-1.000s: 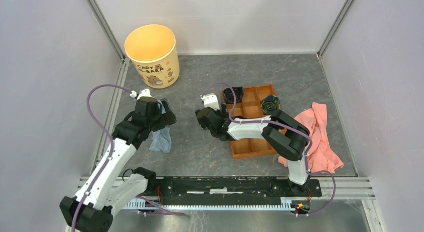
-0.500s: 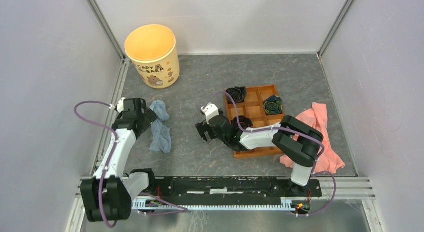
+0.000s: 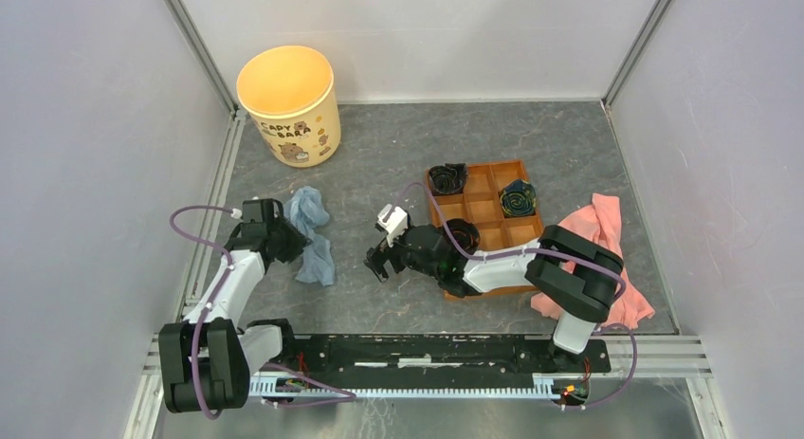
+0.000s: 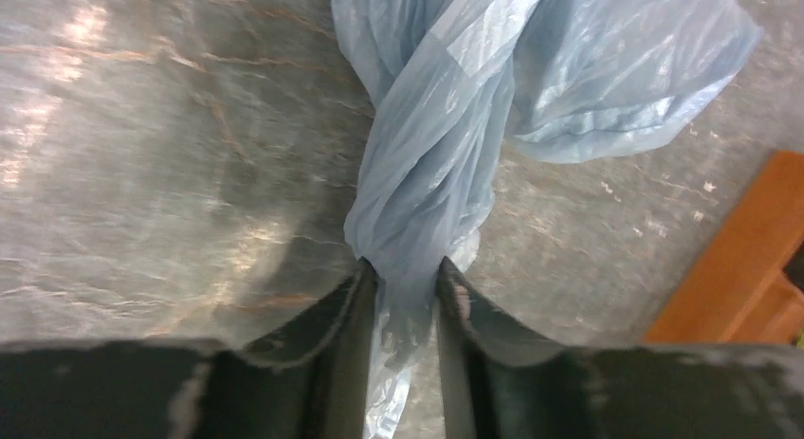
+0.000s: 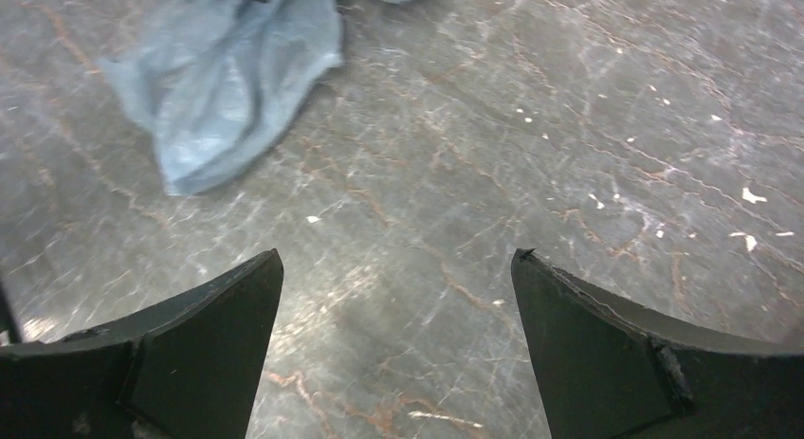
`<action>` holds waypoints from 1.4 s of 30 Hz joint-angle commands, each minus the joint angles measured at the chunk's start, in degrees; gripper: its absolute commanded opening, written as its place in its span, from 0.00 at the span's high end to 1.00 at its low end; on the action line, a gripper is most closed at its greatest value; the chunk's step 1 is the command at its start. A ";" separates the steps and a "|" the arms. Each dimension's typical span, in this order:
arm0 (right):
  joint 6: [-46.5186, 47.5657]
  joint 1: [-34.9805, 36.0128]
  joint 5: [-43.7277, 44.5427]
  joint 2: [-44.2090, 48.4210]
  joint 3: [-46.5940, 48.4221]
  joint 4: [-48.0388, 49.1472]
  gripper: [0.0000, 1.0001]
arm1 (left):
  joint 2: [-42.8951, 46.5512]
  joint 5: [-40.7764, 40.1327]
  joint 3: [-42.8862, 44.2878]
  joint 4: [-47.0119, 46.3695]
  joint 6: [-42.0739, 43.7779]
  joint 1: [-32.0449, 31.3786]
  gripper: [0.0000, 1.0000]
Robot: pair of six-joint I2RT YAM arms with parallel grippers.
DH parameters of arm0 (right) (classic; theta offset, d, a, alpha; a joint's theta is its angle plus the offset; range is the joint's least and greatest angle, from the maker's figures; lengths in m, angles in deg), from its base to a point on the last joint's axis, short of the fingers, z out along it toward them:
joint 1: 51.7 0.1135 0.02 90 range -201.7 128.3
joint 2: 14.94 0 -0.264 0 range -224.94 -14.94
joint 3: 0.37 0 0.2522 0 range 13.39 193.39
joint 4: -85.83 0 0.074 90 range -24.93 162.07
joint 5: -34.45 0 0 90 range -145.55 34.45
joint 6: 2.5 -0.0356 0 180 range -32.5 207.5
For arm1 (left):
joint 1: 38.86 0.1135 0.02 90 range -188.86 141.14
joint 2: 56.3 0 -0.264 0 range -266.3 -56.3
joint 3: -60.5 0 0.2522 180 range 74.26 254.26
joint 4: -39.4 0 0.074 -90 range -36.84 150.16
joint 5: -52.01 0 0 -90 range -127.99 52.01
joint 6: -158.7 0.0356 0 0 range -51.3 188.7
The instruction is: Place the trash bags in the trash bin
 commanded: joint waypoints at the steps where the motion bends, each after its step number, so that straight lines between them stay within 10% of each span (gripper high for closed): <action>1: 3.12 1.20 -5.07 4.51 -3.62 9.88 0.02 | 1.88 11.01 1.56 -2.75 -1.22 0.23 0.68; 9: 3.63 3.06 -8.47 6.79 -8.71 19.64 0.02 | 8.67 30.08 -0.26 -7.77 -9.64 0.18 0.77; 23: 5.49 3.96 0.52 4.44 -4.90 19.48 0.06 | 12.51 37.73 -0.75 -7.75 -9.51 -0.30 0.84; 28: 5.97 3.88 0.88 2.06 -0.96 18.42 0.36 | 11.18 36.86 1.13 -5.25 -6.55 -1.14 0.84; 31: 4.83 3.92 0.12 1.73 -2.00 21.05 0.77 | 9.85 33.78 4.56 -1.29 -2.48 -1.43 0.75; 33: 4.85 3.93 1.88 1.99 -2.53 21.02 0.99 | 9.08 29.58 7.75 1.48 -0.03 -1.44 0.52; 42: 6.92 3.53 10.06 6.16 -8.10 20.82 1.00 | 0.28 14.07 23.07 -2.89 -4.71 -1.31 0.16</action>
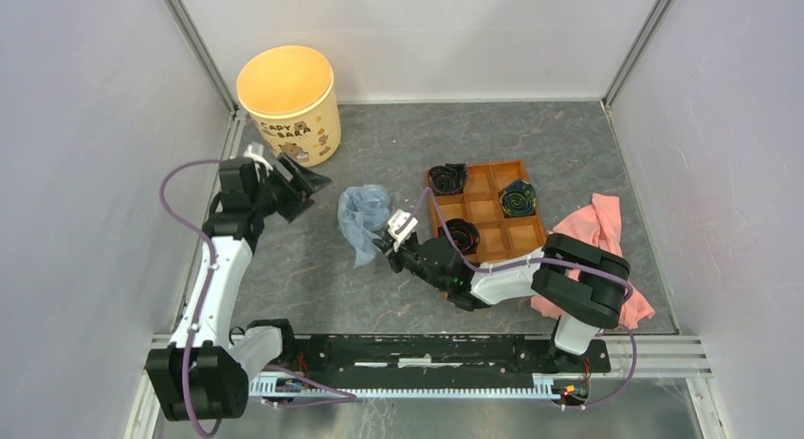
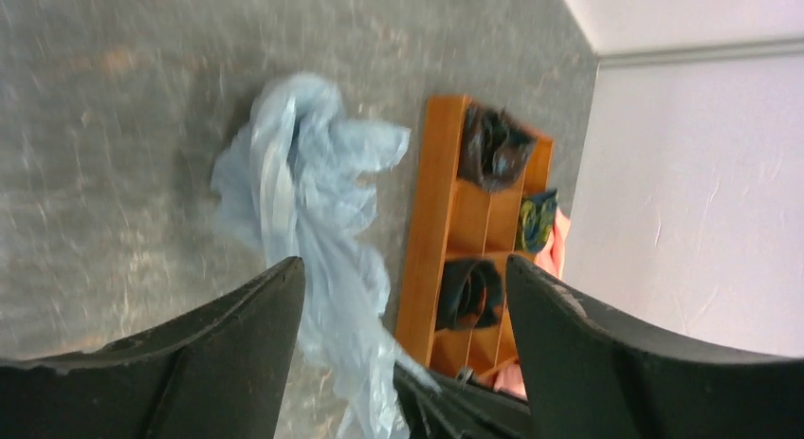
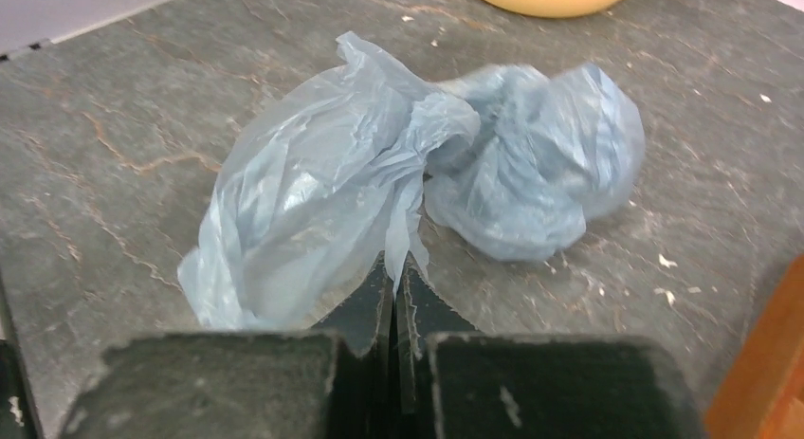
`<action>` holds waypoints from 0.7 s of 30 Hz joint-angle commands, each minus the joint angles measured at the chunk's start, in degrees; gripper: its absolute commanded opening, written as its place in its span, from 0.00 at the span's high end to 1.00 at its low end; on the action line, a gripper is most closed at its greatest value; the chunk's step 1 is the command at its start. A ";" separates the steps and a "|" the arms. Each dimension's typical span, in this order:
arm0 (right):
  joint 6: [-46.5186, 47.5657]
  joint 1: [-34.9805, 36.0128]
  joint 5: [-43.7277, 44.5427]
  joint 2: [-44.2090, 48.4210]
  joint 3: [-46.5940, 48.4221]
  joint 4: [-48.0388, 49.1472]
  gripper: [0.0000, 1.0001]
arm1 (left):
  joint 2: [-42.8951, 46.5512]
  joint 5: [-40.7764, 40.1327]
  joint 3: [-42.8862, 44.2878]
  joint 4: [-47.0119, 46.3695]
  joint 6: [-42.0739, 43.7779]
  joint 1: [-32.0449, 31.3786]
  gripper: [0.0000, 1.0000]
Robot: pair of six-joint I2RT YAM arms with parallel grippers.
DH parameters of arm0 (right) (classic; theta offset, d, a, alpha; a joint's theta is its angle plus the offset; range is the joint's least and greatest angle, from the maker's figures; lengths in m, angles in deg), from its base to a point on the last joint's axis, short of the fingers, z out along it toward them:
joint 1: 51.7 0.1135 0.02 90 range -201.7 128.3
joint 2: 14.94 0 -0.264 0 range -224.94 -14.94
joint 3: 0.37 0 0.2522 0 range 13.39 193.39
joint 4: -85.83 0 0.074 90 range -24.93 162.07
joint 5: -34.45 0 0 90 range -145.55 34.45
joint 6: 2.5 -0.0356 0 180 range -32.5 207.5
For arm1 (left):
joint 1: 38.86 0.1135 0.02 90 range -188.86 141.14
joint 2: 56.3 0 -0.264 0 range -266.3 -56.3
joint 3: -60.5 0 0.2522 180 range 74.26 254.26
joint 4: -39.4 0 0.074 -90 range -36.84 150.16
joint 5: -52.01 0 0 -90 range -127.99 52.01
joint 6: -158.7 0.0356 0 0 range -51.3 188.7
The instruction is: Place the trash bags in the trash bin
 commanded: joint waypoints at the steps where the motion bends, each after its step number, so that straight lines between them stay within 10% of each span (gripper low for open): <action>1: 2.37 -0.48 4.40 3.66 -2.34 2.31 1.00 | -6.09 -10.48 9.33 -4.74 -2.90 0.17 0.14; 12: 3.21 -1.72 3.19 4.04 -2.72 2.15 1.00 | -29.45 -39.91 42.19 10.07 -14.81 1.29 0.13; 21: 2.51 -2.53 1.47 2.96 -1.59 2.21 1.00 | -42.59 -39.05 55.87 16.86 -18.65 4.71 0.23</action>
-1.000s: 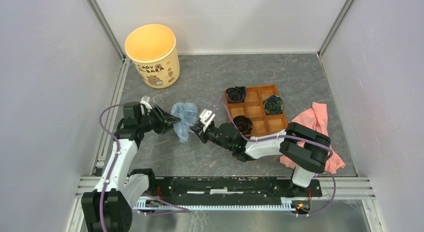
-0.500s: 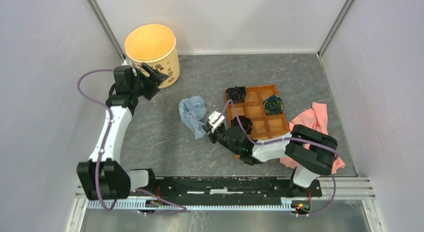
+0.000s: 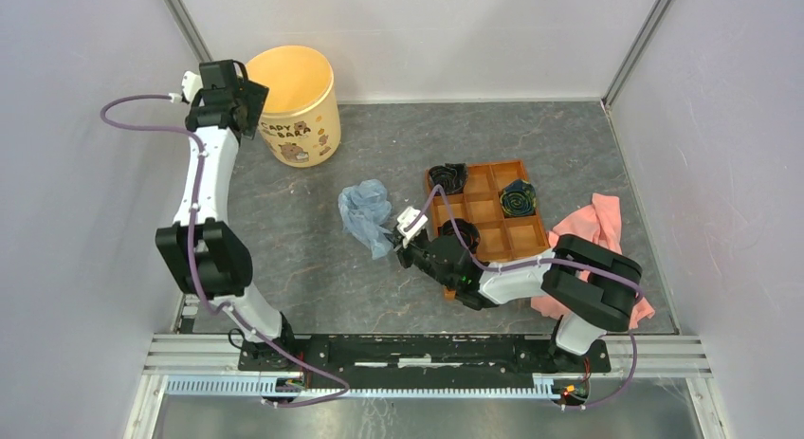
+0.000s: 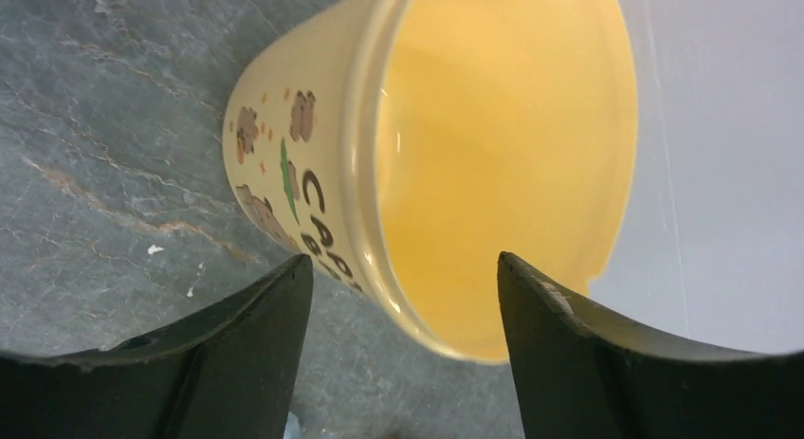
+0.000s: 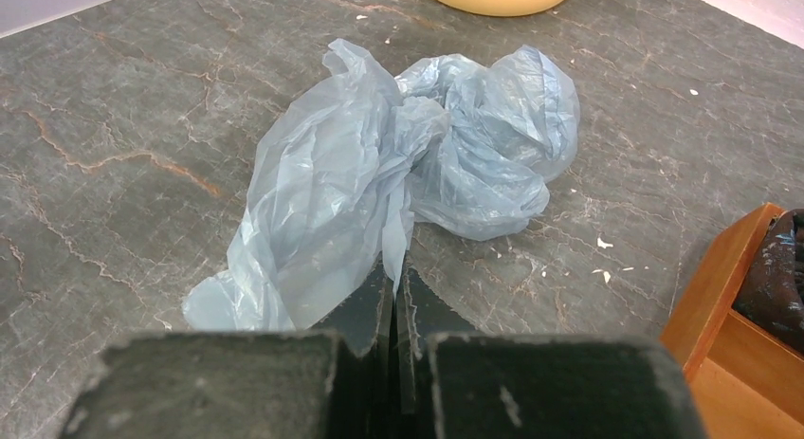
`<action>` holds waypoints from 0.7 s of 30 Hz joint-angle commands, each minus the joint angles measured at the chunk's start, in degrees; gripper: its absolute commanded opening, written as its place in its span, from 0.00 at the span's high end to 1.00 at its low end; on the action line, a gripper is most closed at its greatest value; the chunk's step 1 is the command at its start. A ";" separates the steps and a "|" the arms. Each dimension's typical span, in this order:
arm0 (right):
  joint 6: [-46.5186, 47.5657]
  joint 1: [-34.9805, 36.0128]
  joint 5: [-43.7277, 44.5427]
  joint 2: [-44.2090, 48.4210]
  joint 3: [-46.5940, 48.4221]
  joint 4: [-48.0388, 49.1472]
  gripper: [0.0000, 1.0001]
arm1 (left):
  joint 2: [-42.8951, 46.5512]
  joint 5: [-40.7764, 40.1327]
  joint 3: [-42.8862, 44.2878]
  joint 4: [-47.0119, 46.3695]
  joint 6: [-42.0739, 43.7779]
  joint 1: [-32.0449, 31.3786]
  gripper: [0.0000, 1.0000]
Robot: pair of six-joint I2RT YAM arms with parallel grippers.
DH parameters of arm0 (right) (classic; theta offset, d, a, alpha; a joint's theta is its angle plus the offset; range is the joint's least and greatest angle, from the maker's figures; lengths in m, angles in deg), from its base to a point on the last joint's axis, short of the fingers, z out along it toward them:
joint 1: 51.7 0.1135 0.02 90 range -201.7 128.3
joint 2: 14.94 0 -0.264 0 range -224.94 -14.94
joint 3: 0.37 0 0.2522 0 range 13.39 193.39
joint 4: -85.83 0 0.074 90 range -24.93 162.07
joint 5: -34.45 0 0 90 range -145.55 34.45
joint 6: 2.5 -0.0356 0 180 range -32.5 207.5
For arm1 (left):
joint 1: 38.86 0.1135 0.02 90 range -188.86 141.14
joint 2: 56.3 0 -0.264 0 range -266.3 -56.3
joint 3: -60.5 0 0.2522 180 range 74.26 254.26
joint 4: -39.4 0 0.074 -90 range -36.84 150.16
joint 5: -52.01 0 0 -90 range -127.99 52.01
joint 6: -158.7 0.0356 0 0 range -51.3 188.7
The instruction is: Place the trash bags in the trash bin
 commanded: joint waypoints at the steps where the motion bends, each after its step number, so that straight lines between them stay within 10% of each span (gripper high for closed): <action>1: 0.02 -0.59 -1.27 -0.57 2.34 2.17 1.00 | -5.89 -1.32 6.30 6.51 -5.54 1.17 0.24; 6: -0.26 -0.93 -2.02 -0.89 2.72 1.91 1.00 | -8.81 0.46 6.93 5.31 -6.58 1.35 0.29; 21: -2.32 -1.46 -6.16 -2.03 3.35 2.52 1.00 | -2.33 -2.20 6.01 9.48 -0.77 2.03 0.86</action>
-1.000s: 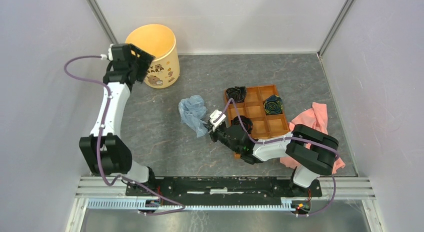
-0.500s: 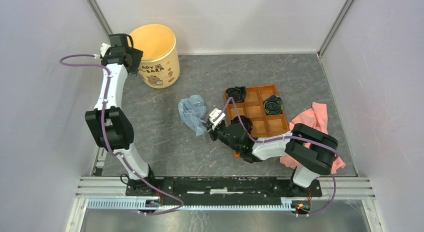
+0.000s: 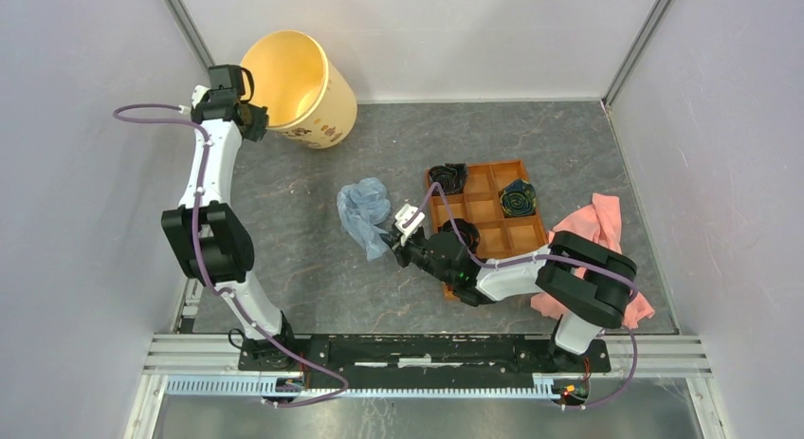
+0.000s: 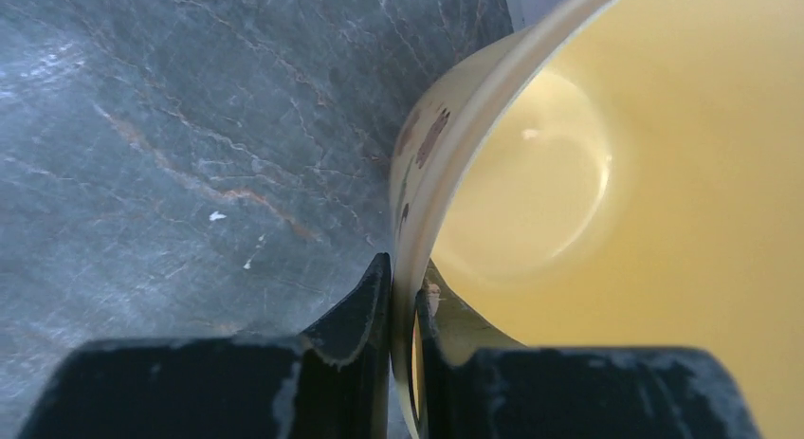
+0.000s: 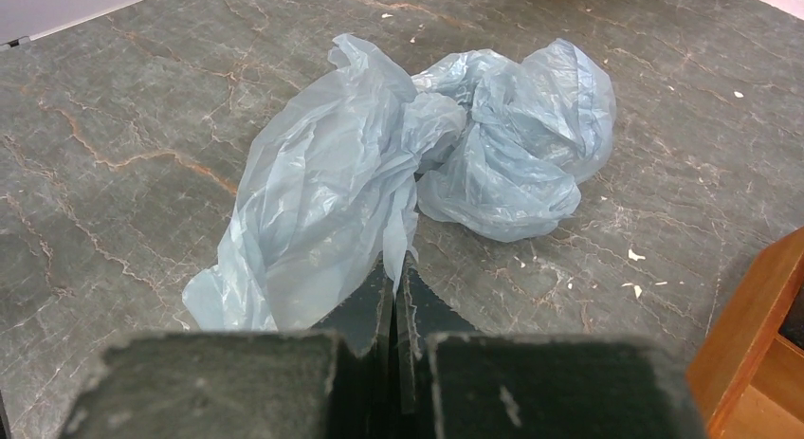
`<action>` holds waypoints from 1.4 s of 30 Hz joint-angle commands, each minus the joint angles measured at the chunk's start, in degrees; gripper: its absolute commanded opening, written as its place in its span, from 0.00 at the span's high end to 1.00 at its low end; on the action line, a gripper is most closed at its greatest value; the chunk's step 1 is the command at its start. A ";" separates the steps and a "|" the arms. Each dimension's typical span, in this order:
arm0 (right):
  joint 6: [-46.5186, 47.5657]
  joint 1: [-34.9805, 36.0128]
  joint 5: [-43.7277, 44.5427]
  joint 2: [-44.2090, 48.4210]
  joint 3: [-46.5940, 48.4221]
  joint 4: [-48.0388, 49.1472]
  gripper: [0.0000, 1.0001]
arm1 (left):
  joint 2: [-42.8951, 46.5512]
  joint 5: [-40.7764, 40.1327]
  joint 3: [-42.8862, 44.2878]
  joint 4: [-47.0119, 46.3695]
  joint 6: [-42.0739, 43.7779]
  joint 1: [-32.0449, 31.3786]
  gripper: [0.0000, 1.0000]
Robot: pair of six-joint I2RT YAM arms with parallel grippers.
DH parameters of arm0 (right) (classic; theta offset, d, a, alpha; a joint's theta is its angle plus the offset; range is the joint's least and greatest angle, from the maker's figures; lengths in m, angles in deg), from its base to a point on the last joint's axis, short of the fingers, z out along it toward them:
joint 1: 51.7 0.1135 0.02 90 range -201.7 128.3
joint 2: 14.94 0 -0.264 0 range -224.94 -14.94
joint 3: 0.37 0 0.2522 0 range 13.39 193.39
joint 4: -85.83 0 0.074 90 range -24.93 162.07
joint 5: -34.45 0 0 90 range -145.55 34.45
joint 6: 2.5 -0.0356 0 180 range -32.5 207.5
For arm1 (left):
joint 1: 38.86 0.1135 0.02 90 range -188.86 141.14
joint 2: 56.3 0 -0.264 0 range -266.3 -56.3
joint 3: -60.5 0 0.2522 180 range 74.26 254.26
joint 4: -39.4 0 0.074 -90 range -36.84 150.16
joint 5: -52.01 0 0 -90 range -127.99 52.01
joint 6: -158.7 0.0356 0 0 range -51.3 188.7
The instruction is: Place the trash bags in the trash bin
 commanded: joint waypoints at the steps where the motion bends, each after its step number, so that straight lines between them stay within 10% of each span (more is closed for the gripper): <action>1: -0.73 -0.17 -1.44 -0.17 1.85 2.45 1.00 | 8.47 -3.00 0.22 1.33 2.63 0.49 0.88; 16: -1.81 -0.16 -2.23 4.11 -3.42 3.13 1.00 | 43.24 -15.72 -29.26 2.39 20.68 0.60 0.90; 24: -2.21 -0.13 -3.07 4.73 -4.65 3.37 1.00 | 46.78 -16.32 -35.58 2.14 19.08 0.62 0.92; 30: -2.03 -0.06 -3.22 5.48 -5.51 3.47 1.00 | 44.34 -15.40 -36.35 0.47 17.44 0.69 0.70; 36: -1.61 -0.09 -2.61 5.85 -5.20 2.32 1.00 | 44.83 -15.40 -32.21 3.15 17.93 0.73 0.26; 42: -1.65 -0.08 -1.54 5.74 -4.31 0.50 1.00 | 51.98 -4.36 -30.07 4.62 24.38 0.60 0.17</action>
